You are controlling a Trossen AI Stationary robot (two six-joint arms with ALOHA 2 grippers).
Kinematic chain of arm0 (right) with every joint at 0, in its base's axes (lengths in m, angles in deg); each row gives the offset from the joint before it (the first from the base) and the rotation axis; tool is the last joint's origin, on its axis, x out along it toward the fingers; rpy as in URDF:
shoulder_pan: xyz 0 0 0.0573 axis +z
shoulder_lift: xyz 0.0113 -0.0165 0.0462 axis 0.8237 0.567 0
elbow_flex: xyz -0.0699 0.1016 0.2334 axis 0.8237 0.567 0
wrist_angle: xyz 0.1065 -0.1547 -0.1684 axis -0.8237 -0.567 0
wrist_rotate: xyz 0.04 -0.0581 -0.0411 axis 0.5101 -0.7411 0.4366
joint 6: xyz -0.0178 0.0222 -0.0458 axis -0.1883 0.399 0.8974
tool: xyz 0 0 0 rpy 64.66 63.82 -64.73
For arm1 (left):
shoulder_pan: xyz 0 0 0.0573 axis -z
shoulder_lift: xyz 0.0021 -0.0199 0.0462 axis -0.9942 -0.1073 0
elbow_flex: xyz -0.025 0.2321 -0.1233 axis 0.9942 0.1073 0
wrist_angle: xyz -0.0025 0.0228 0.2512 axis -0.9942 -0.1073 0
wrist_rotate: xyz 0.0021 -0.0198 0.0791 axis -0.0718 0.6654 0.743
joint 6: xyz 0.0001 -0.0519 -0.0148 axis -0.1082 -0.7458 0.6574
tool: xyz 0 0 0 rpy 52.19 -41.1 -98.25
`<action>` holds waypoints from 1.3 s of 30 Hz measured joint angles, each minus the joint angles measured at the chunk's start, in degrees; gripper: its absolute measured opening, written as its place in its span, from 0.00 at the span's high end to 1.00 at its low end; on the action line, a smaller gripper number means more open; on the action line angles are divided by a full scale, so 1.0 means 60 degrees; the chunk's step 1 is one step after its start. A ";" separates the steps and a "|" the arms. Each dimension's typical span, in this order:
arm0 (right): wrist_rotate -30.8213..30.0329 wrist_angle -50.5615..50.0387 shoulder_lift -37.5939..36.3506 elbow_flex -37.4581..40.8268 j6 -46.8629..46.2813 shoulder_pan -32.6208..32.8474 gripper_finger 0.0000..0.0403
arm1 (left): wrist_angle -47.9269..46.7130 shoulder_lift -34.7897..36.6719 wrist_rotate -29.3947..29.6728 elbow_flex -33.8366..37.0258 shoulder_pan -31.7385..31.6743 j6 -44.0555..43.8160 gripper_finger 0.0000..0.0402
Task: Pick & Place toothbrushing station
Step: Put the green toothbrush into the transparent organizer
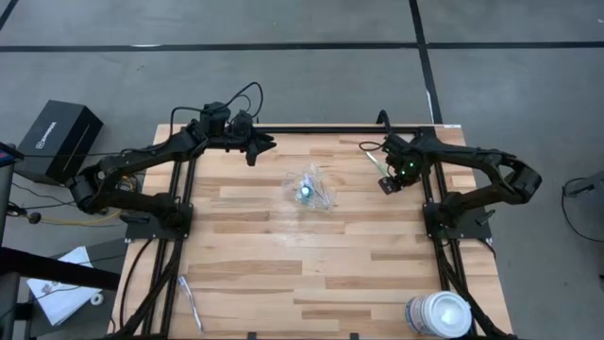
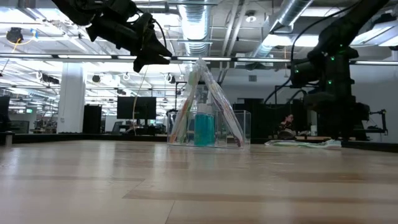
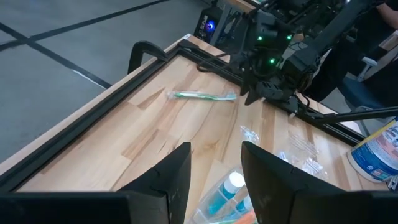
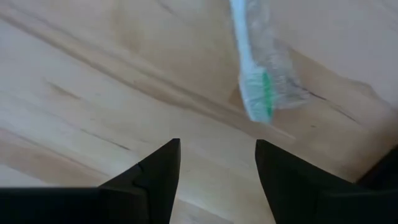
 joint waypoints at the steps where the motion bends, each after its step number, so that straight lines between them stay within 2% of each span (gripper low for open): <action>1: -0.0002 -0.0007 -0.0006 -0.0001 0.0033 -0.0037 0.51 | 0.0000 0.0000 0.0000 0.0000 0.0000 -0.0004 0.66; 17: -0.0027 0.0065 0.0201 -0.0521 0.1324 -0.1389 0.51 | -0.0002 0.0000 0.0001 0.0000 0.0000 -0.0007 0.66; 29: 0.0271 0.0848 0.1482 -0.0521 0.1416 -0.1098 0.52 | -0.0004 0.0000 0.0177 0.0000 -0.0055 -0.0007 0.66; 35: 0.0242 0.1045 0.2114 -0.0565 0.1177 -0.1107 0.58 | -0.0010 0.0000 0.0175 0.0000 -0.0055 -0.0007 0.66; 39: 0.0183 0.1086 0.2065 -0.0543 0.1164 -0.1105 0.69 | -0.0135 0.0000 0.0175 0.0000 -0.0055 -0.0007 0.66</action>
